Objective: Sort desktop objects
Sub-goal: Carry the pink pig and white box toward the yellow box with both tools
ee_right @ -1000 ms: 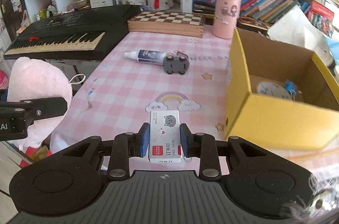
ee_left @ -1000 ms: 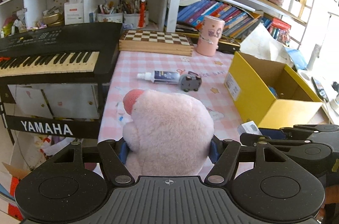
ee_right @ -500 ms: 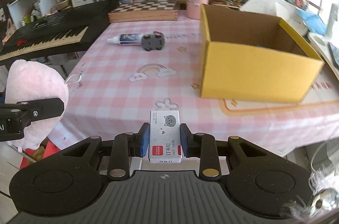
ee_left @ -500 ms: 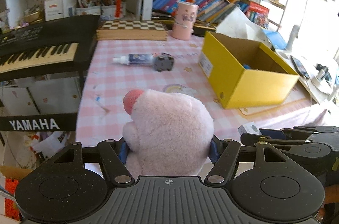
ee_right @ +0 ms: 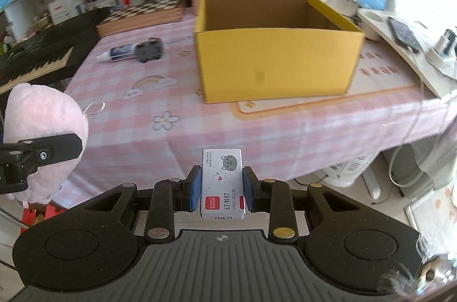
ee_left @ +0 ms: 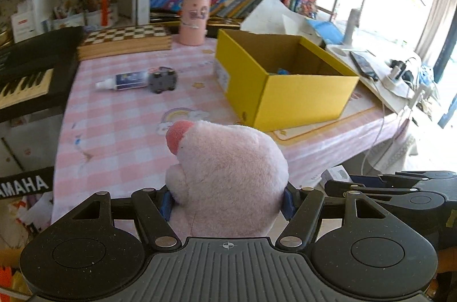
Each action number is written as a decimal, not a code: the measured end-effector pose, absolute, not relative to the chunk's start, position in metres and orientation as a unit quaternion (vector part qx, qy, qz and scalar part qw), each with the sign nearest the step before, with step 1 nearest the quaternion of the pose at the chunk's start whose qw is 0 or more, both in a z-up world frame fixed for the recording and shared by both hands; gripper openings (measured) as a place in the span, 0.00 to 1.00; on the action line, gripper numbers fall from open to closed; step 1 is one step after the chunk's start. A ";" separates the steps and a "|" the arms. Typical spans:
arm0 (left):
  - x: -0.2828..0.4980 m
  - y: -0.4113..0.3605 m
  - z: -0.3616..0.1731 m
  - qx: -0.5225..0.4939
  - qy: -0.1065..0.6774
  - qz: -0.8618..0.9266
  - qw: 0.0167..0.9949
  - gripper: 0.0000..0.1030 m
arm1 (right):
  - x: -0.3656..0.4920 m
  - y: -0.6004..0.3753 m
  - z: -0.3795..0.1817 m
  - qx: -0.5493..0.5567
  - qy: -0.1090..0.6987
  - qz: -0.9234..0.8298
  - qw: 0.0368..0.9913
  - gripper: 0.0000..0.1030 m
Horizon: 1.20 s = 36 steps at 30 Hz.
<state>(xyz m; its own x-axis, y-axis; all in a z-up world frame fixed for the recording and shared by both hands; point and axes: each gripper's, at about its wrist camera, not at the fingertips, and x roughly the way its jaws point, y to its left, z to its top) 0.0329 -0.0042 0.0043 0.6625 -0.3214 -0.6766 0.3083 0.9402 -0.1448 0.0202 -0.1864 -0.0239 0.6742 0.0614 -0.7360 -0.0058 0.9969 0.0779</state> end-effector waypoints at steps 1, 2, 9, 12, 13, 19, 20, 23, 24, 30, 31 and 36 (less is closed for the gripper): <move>0.034 -0.007 0.004 -0.007 0.373 -0.177 0.911 0.65 | 0.019 -0.189 -0.024 0.037 0.404 0.013 0.914 0.27; 0.034 -0.009 0.004 -0.006 0.373 -0.180 0.910 0.65 | 0.017 -0.192 -0.024 0.038 0.404 0.009 0.914 0.27; 0.038 -0.025 0.004 0.010 0.375 -0.203 0.905 0.65 | 0.015 -0.206 -0.024 0.053 0.407 -0.013 0.912 0.27; 0.041 -0.031 0.005 0.014 0.374 -0.208 0.904 0.65 | 0.016 -0.211 -0.024 0.058 0.407 -0.019 0.911 0.27; 0.042 -0.033 0.005 0.015 0.373 -0.210 0.903 0.65 | 0.016 -0.213 -0.024 0.058 0.406 -0.020 0.912 0.27; 0.048 -0.047 0.005 0.020 0.374 -0.225 0.900 0.65 | 0.018 -0.224 -0.024 0.063 0.407 -0.032 0.911 0.27; 0.049 -0.049 0.005 0.020 0.374 -0.226 0.899 0.65 | 0.019 -0.225 -0.024 0.063 0.407 -0.033 0.910 0.27; 0.054 -0.055 0.004 0.019 0.376 -0.231 0.897 0.65 | 0.021 -0.230 -0.025 0.061 0.409 -0.036 0.910 0.27; 0.055 -0.056 0.004 0.018 0.376 -0.233 0.896 0.65 | 0.021 -0.232 -0.025 0.061 0.410 -0.037 0.909 0.27; 0.062 -0.068 0.002 0.012 0.375 -0.242 0.895 0.65 | 0.026 -0.244 -0.025 0.061 0.411 -0.046 0.909 0.27; 0.063 -0.070 0.003 0.011 0.373 -0.243 0.895 0.65 | 0.027 -0.247 -0.025 0.061 0.410 -0.047 0.909 0.27; 0.071 -0.077 0.016 0.006 0.344 -0.241 0.908 0.65 | 0.035 -0.257 -0.016 0.061 0.392 -0.045 0.917 0.27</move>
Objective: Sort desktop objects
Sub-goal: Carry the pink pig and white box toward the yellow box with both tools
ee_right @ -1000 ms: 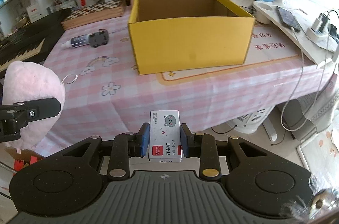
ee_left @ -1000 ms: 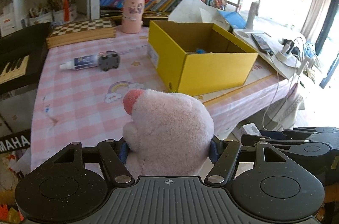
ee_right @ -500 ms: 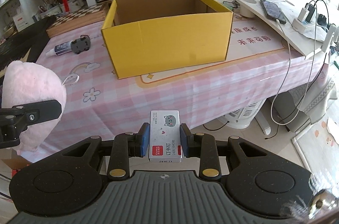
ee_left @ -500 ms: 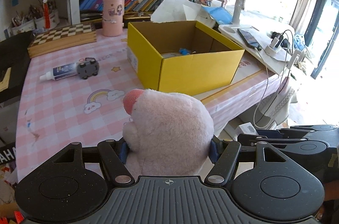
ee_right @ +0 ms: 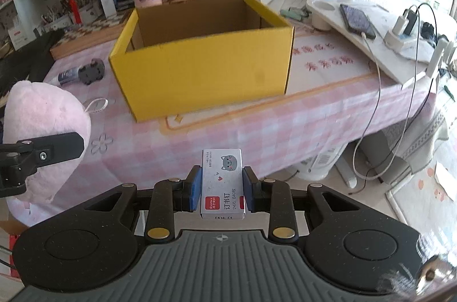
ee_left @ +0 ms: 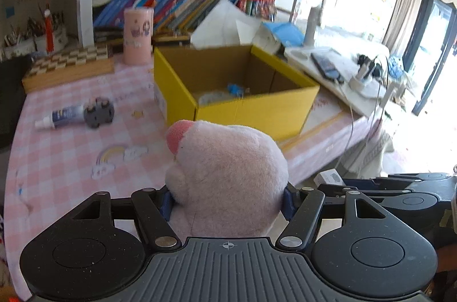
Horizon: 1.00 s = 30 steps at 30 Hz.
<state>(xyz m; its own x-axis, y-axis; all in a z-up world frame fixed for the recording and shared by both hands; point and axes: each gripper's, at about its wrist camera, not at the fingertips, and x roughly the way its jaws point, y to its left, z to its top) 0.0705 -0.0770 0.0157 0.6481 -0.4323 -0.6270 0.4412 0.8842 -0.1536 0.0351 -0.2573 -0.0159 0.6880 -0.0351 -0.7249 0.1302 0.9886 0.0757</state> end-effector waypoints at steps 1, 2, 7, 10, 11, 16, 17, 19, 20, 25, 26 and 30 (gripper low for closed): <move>0.073 -0.079 0.019 0.006 0.338 -0.240 0.910 0.65 | 0.038 -0.260 -0.013 0.061 0.387 -0.044 0.919 0.27; 0.076 -0.081 0.023 0.004 0.332 -0.239 0.913 0.65 | 0.041 -0.262 -0.009 0.061 0.380 -0.044 0.922 0.27; 0.093 -0.092 0.043 0.001 0.294 -0.237 0.926 0.66 | 0.060 -0.275 0.012 0.056 0.342 -0.038 0.937 0.27; 0.107 -0.103 0.052 0.008 0.272 -0.233 0.933 0.66 | 0.074 -0.285 0.028 0.057 0.313 -0.034 0.948 0.27; 0.112 -0.107 0.054 0.011 0.266 -0.231 0.936 0.66 | 0.079 -0.289 0.034 0.058 0.304 -0.033 0.950 0.27; 0.142 -0.128 0.059 0.019 0.247 -0.218 0.944 0.66 | 0.108 -0.310 0.056 0.055 0.268 -0.025 0.962 0.27; 0.148 -0.133 0.059 0.021 0.245 -0.216 0.945 0.66 | 0.113 -0.314 0.059 0.054 0.263 -0.023 0.963 0.27; 0.159 -0.141 0.058 0.026 0.242 -0.211 0.947 0.66 | 0.125 -0.322 0.064 0.051 0.256 -0.018 0.965 0.27; 0.164 -0.145 0.057 0.030 0.242 -0.208 0.947 0.66 | 0.131 -0.326 0.065 0.049 0.254 -0.016 0.966 0.27; 0.188 -0.166 0.045 0.044 0.255 -0.192 0.947 0.66 | 0.160 -0.340 0.064 0.038 0.253 0.005 0.967 0.27; 0.193 -0.169 0.042 0.047 0.259 -0.189 0.946 0.66 | 0.166 -0.341 0.063 0.035 0.255 0.011 0.966 0.27; 0.207 -0.181 0.030 0.055 0.278 -0.180 0.942 0.66 | 0.190 -0.344 0.057 0.024 0.264 0.034 0.964 0.27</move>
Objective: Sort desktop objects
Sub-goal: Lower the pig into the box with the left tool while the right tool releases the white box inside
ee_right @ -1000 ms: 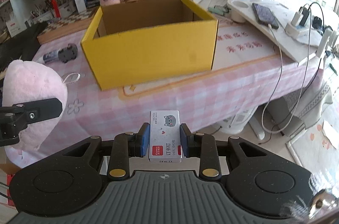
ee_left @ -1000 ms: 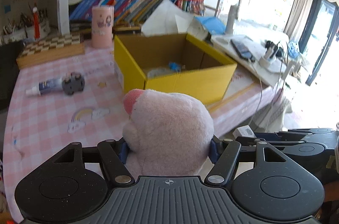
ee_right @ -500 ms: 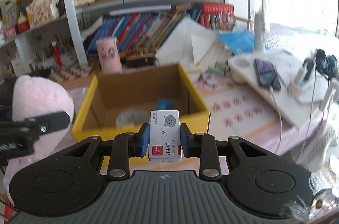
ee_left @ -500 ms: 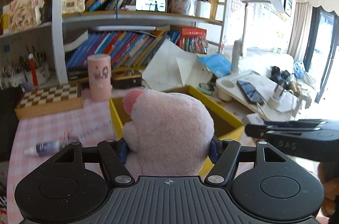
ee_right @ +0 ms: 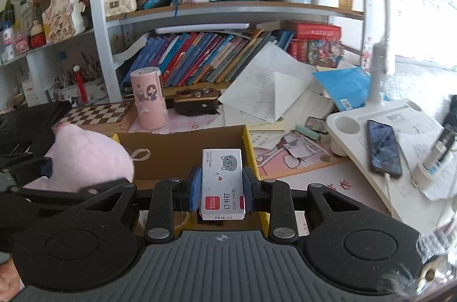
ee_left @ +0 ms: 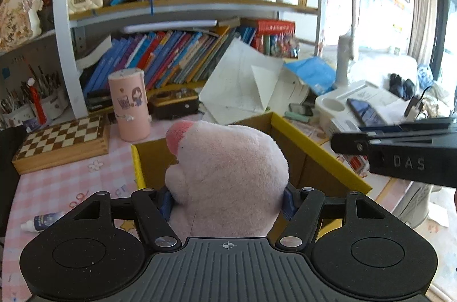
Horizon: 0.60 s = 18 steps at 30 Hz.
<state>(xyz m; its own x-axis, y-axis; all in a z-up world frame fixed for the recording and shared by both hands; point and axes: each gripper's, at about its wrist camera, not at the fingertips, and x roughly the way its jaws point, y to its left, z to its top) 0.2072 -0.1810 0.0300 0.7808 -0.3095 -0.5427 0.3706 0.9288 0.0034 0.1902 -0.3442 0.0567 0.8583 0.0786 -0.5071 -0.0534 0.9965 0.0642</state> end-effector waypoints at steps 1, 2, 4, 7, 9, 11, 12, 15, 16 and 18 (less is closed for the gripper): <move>0.211 -0.183 0.027 0.057 0.282 -0.178 0.941 0.66 | 0.195 -0.344 0.055 0.021 0.266 0.040 0.963 0.27; 0.214 -0.185 0.024 0.058 0.287 -0.175 0.940 0.66 | 0.201 -0.344 0.054 0.018 0.267 0.047 0.962 0.27; 0.221 -0.189 0.018 0.059 0.299 -0.171 0.937 0.66 | 0.213 -0.343 0.052 0.008 0.270 0.060 0.961 0.27; 0.232 -0.194 0.009 0.062 0.316 -0.165 0.932 0.66 | 0.230 -0.342 0.048 -0.003 0.276 0.078 0.958 0.27; 0.238 -0.196 0.003 0.065 0.328 -0.160 0.929 0.66 | 0.242 -0.341 0.044 -0.010 0.284 0.090 0.955 0.27; 0.243 -0.198 -0.004 0.066 0.341 -0.155 0.925 0.66 | 0.252 -0.339 0.039 -0.016 0.294 0.101 0.950 0.27; 0.246 -0.199 -0.007 0.068 0.348 -0.154 0.922 0.66 | 0.258 -0.338 0.036 -0.019 0.300 0.108 0.948 0.27; 0.252 -0.200 -0.016 0.071 0.371 -0.147 0.914 0.66 | 0.274 -0.333 0.026 -0.029 0.321 0.127 0.938 0.27; 0.253 -0.202 -0.018 0.078 0.373 -0.144 0.913 0.67 | 0.279 -0.332 0.023 -0.033 0.329 0.132 0.934 0.27; 0.253 -0.205 -0.020 0.094 0.374 -0.141 0.912 0.67 | 0.287 -0.329 0.017 -0.042 0.346 0.145 0.926 0.27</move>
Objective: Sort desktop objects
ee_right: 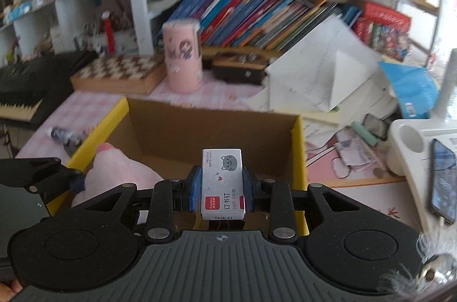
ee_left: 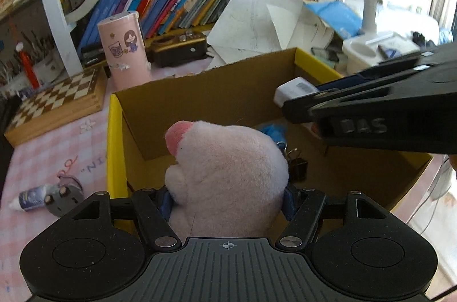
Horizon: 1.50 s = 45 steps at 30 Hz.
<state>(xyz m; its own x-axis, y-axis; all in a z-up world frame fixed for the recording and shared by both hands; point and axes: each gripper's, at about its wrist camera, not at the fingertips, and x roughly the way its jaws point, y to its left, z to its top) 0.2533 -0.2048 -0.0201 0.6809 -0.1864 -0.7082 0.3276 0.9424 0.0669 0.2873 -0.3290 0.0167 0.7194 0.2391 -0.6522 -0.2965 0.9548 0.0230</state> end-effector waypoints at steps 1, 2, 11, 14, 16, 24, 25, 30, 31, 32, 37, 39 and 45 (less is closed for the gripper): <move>0.254 -0.206 -0.021 0.097 0.374 -0.140 0.911 0.68 | 0.291 -0.327 0.013 -0.048 0.352 0.150 0.923 0.27; 0.254 -0.206 -0.021 0.100 0.376 -0.139 0.911 0.70 | 0.294 -0.325 0.010 -0.054 0.358 0.156 0.919 0.27; 0.255 -0.210 -0.021 0.114 0.382 -0.119 0.909 0.82 | 0.317 -0.313 -0.018 -0.109 0.410 0.195 0.884 0.27; 0.249 -0.209 -0.016 0.121 0.370 -0.117 0.914 0.83 | 0.322 -0.315 -0.022 -0.108 0.420 0.199 0.878 0.27; 0.245 -0.209 -0.012 0.123 0.361 -0.117 0.917 0.83 | 0.325 -0.319 -0.022 -0.102 0.426 0.199 0.876 0.27; 0.222 -0.209 0.008 0.127 0.325 -0.118 0.930 0.89 | 0.333 -0.321 -0.026 -0.108 0.444 0.203 0.866 0.27; 0.221 -0.208 0.009 0.126 0.324 -0.117 0.930 0.89 | 0.333 -0.320 -0.026 -0.111 0.444 0.204 0.866 0.27; 0.216 -0.204 0.012 0.121 0.323 -0.106 0.933 0.89 | 0.332 -0.319 -0.024 -0.115 0.438 0.198 0.869 0.29; 0.215 -0.203 0.013 0.119 0.322 -0.104 0.934 0.89 | 0.331 -0.319 -0.023 -0.113 0.434 0.195 0.872 0.33; 0.213 -0.201 0.014 0.116 0.320 -0.101 0.935 0.89 | 0.329 -0.320 -0.021 -0.110 0.430 0.193 0.875 0.35; 0.204 -0.192 0.022 0.097 0.314 -0.086 0.940 0.89 | 0.311 -0.326 -0.001 -0.087 0.392 0.188 0.896 0.43; 0.199 -0.189 0.027 0.092 0.308 -0.080 0.943 0.90 | 0.301 -0.329 0.009 -0.077 0.373 0.182 0.907 0.45; 0.179 -0.175 0.039 0.070 0.288 -0.062 0.953 0.94 | 0.264 -0.342 0.033 -0.042 0.318 0.151 0.935 0.56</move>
